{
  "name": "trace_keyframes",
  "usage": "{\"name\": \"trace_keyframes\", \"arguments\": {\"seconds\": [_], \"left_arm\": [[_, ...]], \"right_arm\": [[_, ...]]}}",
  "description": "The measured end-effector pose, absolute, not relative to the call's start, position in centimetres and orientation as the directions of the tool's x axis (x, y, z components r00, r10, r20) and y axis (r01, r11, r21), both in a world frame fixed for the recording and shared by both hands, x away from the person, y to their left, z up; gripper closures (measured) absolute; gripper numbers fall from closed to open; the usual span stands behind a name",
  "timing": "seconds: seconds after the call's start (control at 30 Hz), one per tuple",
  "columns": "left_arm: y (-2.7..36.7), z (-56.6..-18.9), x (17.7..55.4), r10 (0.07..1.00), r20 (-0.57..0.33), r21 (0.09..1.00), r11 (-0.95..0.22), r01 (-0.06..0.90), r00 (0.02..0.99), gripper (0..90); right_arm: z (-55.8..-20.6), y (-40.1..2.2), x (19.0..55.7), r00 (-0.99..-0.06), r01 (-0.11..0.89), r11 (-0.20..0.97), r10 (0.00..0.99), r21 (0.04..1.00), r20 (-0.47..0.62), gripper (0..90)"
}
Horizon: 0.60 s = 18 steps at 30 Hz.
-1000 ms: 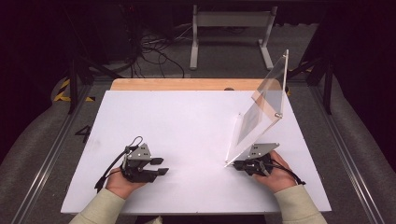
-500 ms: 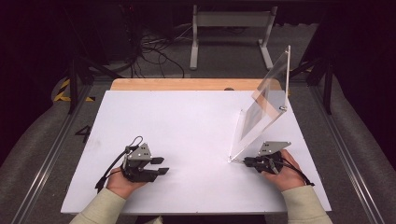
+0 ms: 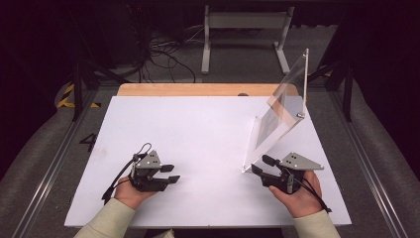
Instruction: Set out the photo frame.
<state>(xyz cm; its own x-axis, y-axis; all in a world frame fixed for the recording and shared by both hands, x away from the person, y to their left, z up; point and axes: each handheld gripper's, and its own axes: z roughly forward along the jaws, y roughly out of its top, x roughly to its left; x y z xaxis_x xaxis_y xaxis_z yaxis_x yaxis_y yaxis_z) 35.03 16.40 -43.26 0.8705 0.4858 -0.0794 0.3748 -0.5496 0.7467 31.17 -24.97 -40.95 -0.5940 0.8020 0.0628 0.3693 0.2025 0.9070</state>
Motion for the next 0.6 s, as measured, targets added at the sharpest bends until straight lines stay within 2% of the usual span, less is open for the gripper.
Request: {"name": "trace_keyframes", "arguments": {"seconds": [0.17,0.4,0.6], "left_arm": [[16.4,-43.3,35.1,0.488,-0.075,0.745,-0.553,0.374,0.870,53.8],[16.3,-43.4,35.0,0.493,-0.059,0.739,-0.563,0.370,0.868,53.8],[16.1,-43.5,34.9,0.489,-0.045,0.735,-0.574,0.361,0.871,53.8]], "right_arm": [[-39.9,-23.8,31.3,-0.515,0.328,0.114,0.854,0.938,0.077,42.2],[-38.4,-23.1,31.9,-0.392,0.287,0.043,0.917,0.957,0.076,46.0],[-37.3,-22.5,32.9,-0.310,0.262,0.030,0.949,0.964,0.055,43.3]]}}
